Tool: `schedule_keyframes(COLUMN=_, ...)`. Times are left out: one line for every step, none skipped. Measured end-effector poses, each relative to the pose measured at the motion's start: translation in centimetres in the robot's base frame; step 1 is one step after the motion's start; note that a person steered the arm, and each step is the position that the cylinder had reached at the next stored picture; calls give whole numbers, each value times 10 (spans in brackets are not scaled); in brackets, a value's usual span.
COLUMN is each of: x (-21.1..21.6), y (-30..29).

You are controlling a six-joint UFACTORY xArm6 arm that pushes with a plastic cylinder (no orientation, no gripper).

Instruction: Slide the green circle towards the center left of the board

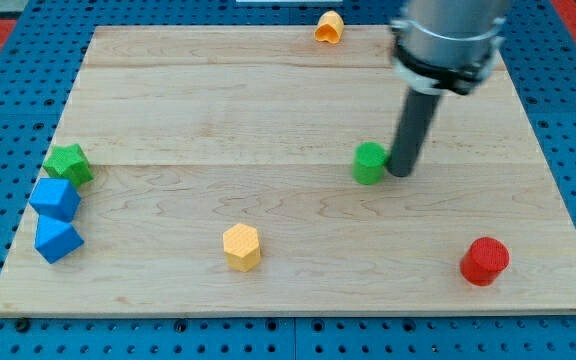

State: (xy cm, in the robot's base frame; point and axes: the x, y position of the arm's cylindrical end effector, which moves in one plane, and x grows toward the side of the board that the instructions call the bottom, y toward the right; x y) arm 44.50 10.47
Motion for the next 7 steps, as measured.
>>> schedule_keyframes(x=-28, y=-60)
schedule_keyframes(x=-21, y=-177)
schedule_keyframes(x=-20, y=-145)
schedule_keyframes(x=-3, y=-88)
schedule_keyframes(x=35, y=-130)
schedule_keyframes(x=14, y=-238)
schedule_keyframes(x=-13, y=-296)
